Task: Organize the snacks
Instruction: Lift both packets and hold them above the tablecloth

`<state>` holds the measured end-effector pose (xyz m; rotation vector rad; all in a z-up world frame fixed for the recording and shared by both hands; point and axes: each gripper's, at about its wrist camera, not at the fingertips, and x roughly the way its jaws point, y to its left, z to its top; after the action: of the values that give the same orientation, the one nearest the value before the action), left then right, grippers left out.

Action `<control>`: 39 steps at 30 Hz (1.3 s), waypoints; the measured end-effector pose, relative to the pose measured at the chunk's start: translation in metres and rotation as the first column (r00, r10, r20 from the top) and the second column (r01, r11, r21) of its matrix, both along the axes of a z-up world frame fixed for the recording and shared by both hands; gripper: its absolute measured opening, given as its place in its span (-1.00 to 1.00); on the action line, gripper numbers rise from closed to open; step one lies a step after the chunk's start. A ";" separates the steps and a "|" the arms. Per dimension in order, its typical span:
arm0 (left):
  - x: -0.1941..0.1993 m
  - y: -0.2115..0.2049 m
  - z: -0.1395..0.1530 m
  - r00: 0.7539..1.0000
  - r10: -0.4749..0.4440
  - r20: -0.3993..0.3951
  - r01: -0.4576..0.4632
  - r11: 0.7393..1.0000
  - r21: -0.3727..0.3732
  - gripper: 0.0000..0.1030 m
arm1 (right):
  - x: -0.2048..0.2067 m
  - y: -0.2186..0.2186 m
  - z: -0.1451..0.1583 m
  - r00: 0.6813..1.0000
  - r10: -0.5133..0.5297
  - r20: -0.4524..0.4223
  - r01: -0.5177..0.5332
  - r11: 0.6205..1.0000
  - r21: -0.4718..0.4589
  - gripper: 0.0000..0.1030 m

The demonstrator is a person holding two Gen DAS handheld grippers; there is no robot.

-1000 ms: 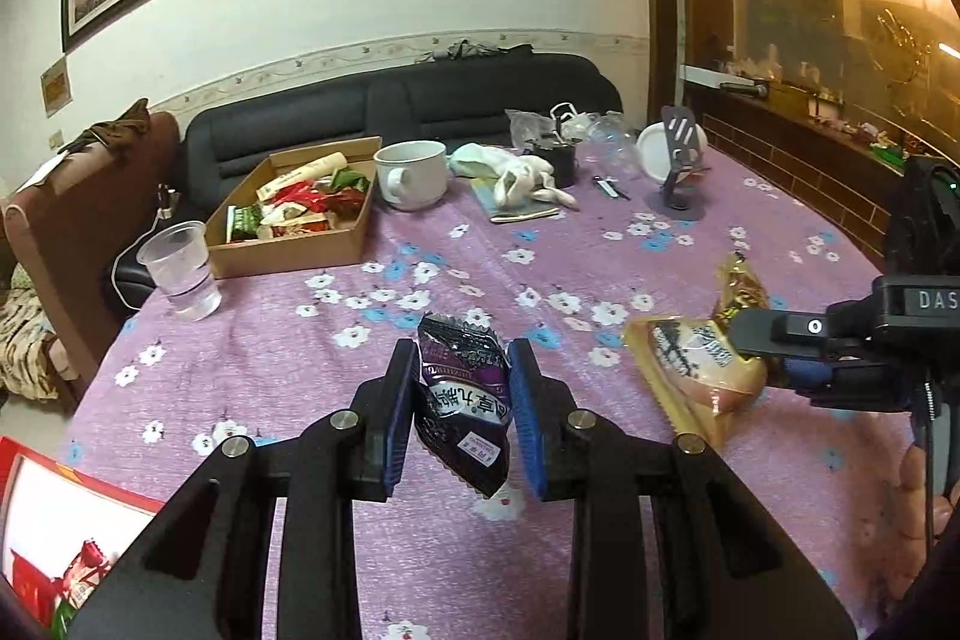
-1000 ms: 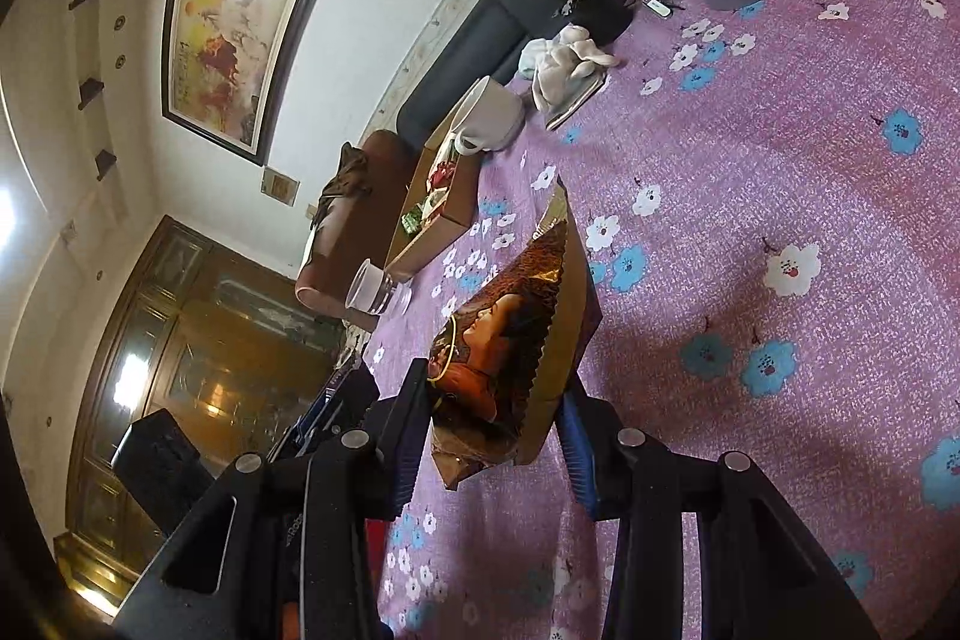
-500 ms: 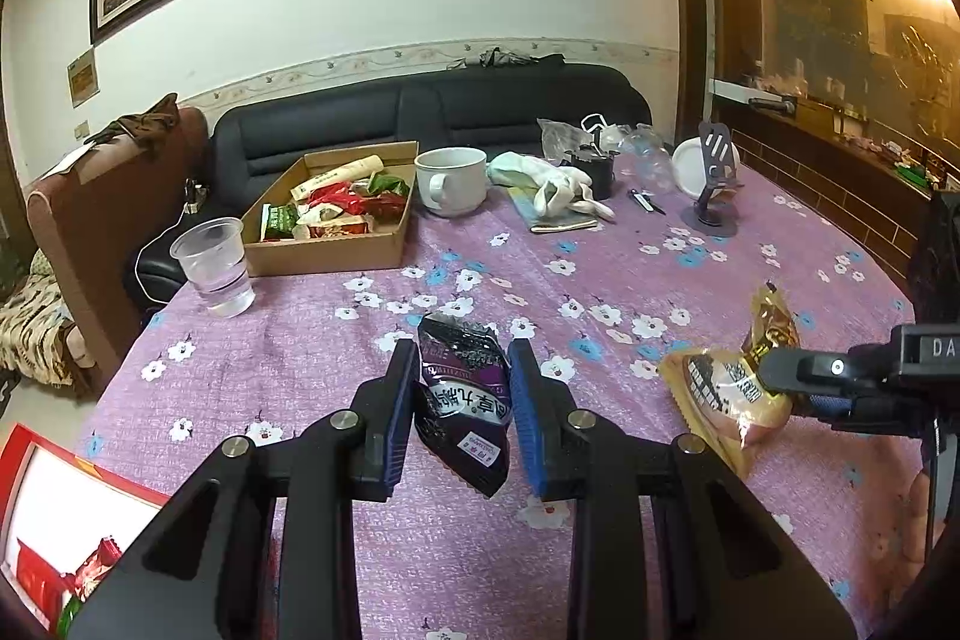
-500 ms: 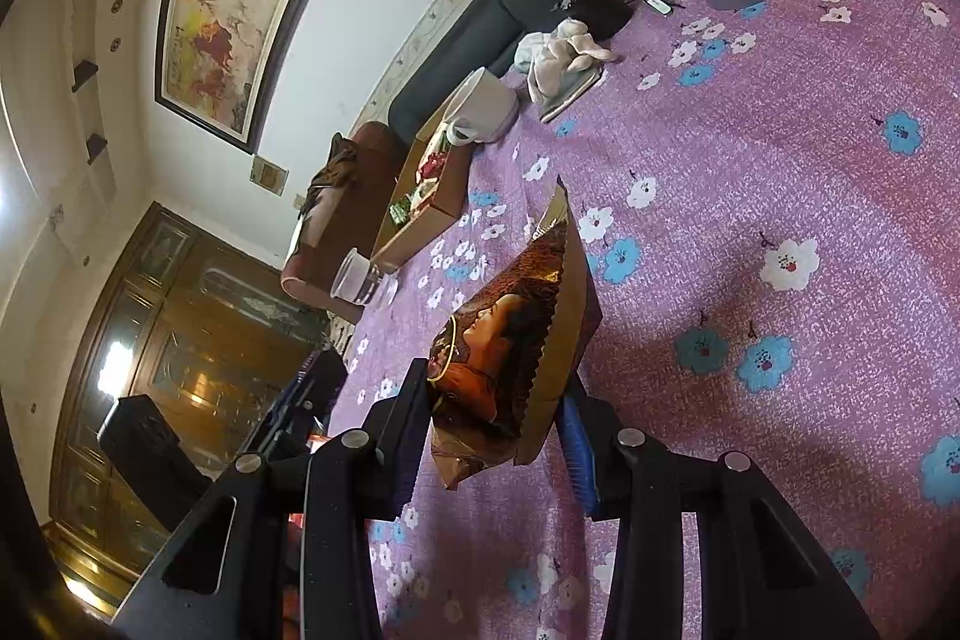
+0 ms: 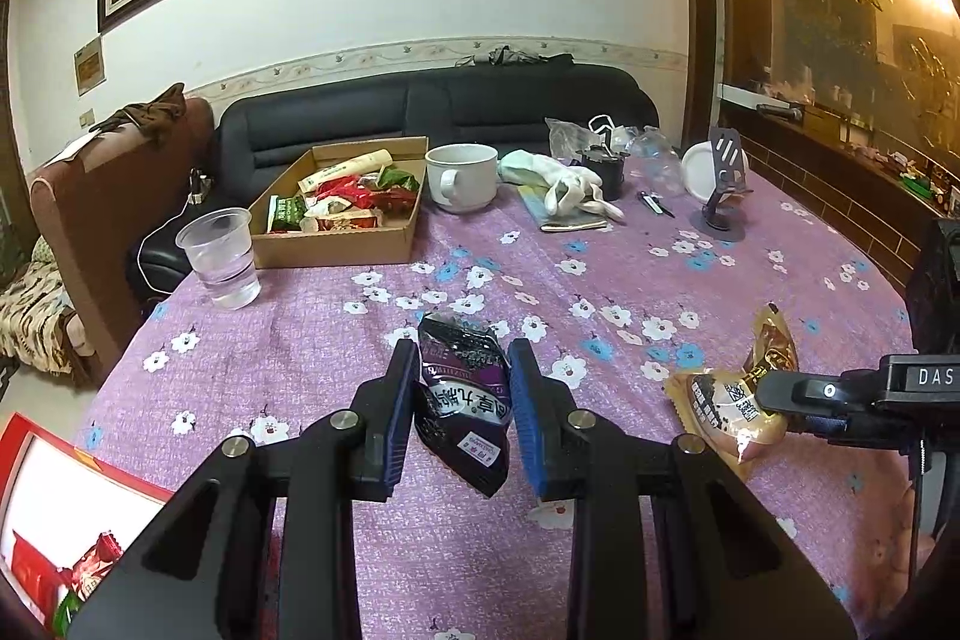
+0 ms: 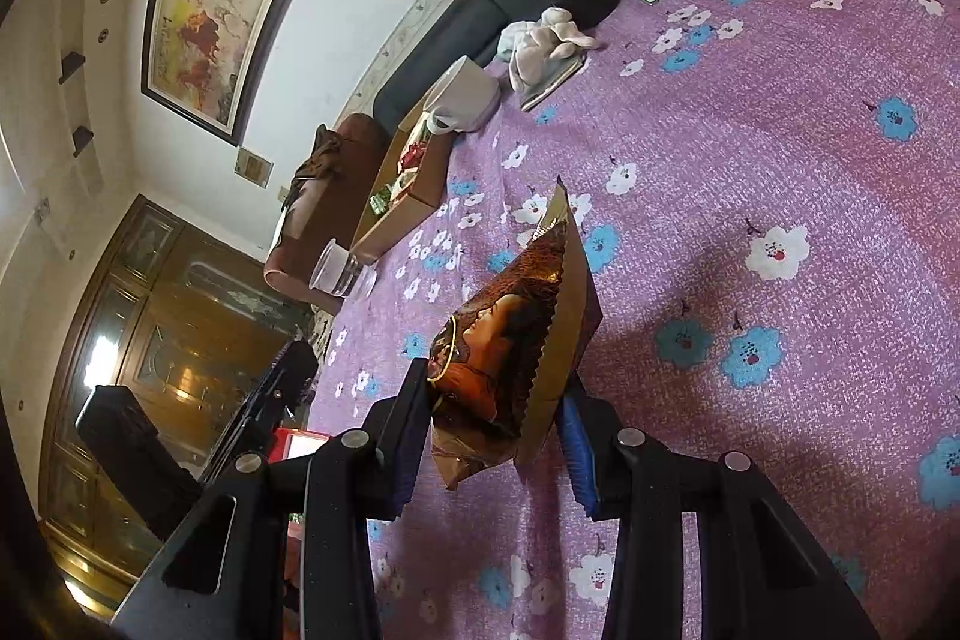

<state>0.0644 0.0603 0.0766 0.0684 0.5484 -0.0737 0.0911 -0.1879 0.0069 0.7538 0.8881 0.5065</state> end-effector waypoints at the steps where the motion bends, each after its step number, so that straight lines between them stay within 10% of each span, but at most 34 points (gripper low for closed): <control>1: 0.000 0.000 0.000 1.000 0.000 0.000 0.000 1.000 -0.003 -0.47 | -0.001 0.000 0.000 1.000 -0.001 0.001 0.001 1.000 -0.003 -0.22; 39: 0.001 0.003 0.001 1.000 0.024 0.000 -0.024 1.000 -0.005 -0.46 | -0.002 0.004 0.000 1.000 -0.002 0.005 0.002 0.999 -0.045 -0.20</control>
<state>0.0654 0.0633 0.0777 0.0567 0.5491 -0.0520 0.0893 -0.1835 0.0070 0.7118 0.8916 0.4848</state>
